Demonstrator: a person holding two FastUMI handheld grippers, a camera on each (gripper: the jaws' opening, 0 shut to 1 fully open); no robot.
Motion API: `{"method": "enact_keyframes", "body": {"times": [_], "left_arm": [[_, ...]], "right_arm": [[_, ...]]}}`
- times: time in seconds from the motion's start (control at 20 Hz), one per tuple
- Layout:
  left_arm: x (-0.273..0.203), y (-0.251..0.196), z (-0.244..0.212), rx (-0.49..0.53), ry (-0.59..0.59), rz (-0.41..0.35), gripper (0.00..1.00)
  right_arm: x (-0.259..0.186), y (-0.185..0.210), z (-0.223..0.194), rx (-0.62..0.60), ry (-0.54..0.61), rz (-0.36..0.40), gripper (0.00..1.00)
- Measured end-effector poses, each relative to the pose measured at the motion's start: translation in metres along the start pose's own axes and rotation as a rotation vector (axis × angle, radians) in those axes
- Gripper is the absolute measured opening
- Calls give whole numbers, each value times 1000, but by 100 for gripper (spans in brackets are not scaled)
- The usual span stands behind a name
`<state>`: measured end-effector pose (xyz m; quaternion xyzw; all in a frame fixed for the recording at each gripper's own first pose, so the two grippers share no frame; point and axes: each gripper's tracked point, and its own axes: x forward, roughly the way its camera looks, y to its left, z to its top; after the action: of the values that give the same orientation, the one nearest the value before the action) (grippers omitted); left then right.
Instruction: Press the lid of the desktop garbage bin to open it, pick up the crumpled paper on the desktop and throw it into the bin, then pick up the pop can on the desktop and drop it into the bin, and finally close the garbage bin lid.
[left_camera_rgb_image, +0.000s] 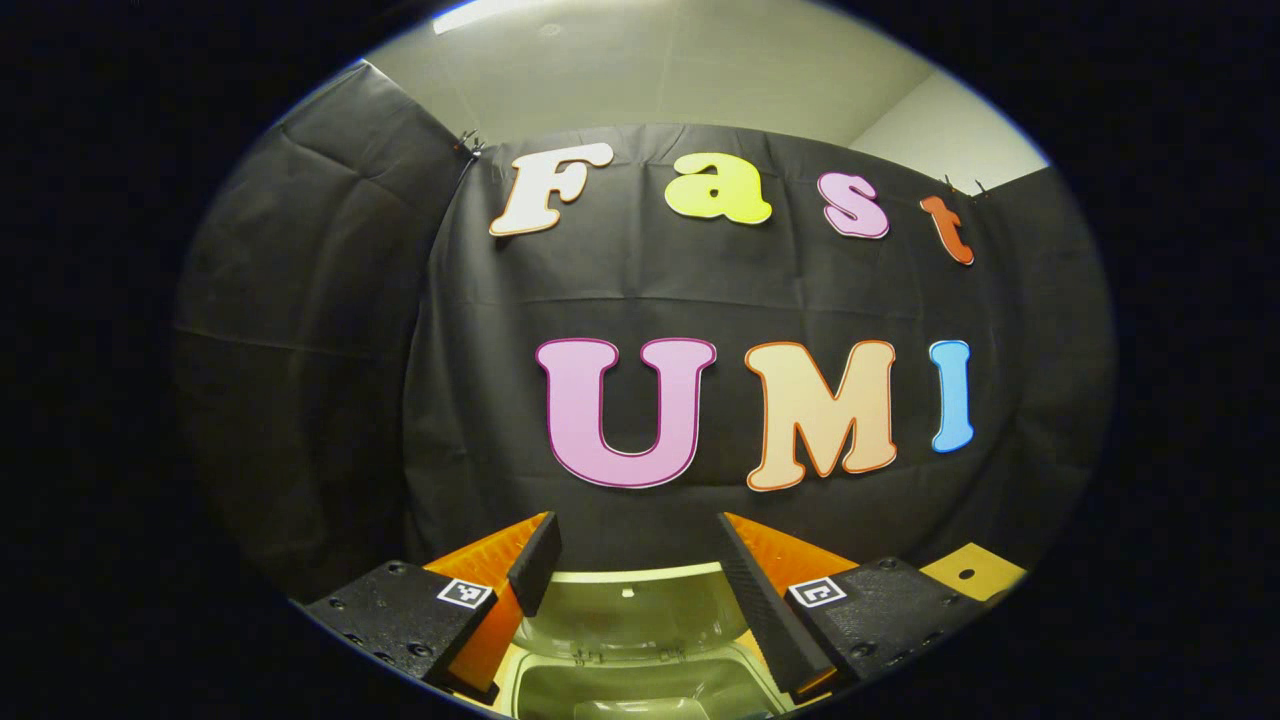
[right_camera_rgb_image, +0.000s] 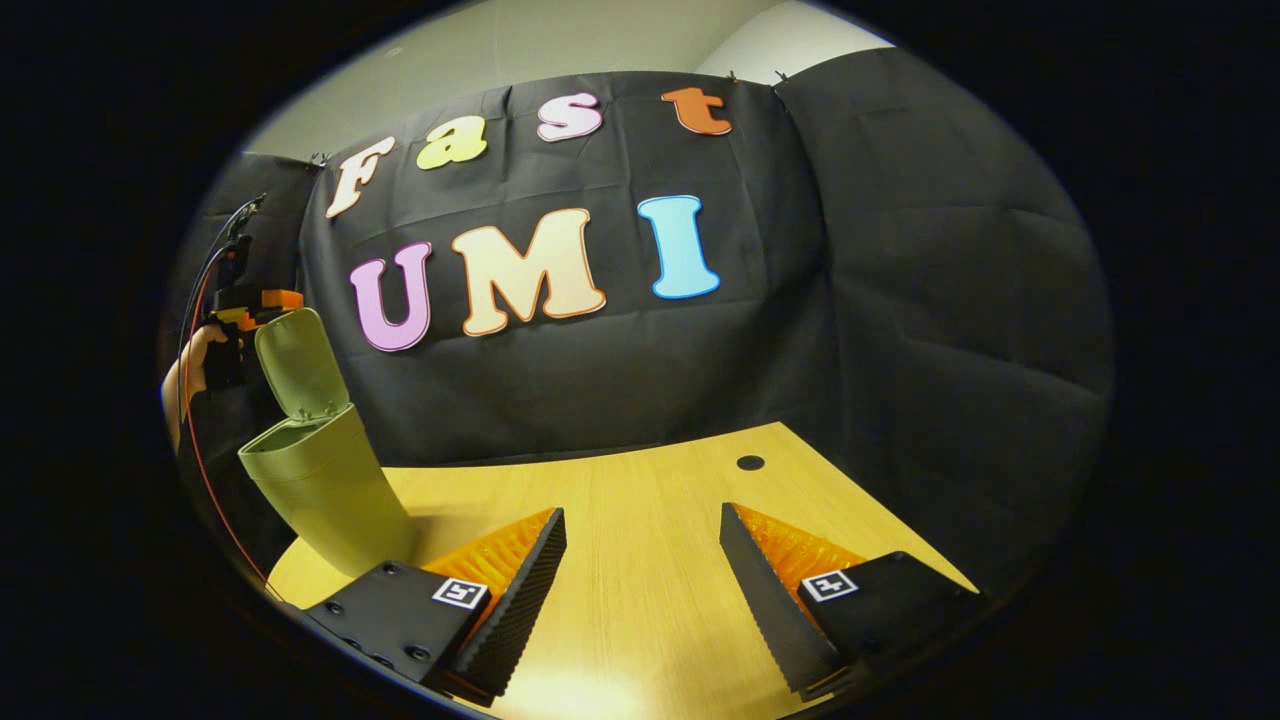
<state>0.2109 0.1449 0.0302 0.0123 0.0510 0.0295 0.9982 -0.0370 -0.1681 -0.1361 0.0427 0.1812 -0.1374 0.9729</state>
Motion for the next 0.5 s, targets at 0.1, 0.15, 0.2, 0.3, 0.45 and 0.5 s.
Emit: {"method": "enact_keyframes", "body": {"times": [0.1, 0.15, 0.2, 0.3, 0.45, 0.5], "left_arm": [[-18, -1, -5, -7, 3, 1, 90], [-27, -2, -8, -14, 5, 0, 90], [-36, -4, -12, -23, 10, -3, 92], [-55, -6, -24, -32, 28, -8, 92], [-76, -7, -47, -58, 79, -8, 92], [-84, -8, -54, -72, 91, -14, 89]], "right_arm": [[3, 11, 1, -9, 2, 28, 98], [5, 16, 2, -16, 3, 43, 98], [7, 21, 0, -23, 8, 57, 98], [10, 27, -3, -34, 20, 78, 98], [14, 35, -5, -41, 30, 101, 98], [13, 36, -5, -41, 32, 108, 98]]}}
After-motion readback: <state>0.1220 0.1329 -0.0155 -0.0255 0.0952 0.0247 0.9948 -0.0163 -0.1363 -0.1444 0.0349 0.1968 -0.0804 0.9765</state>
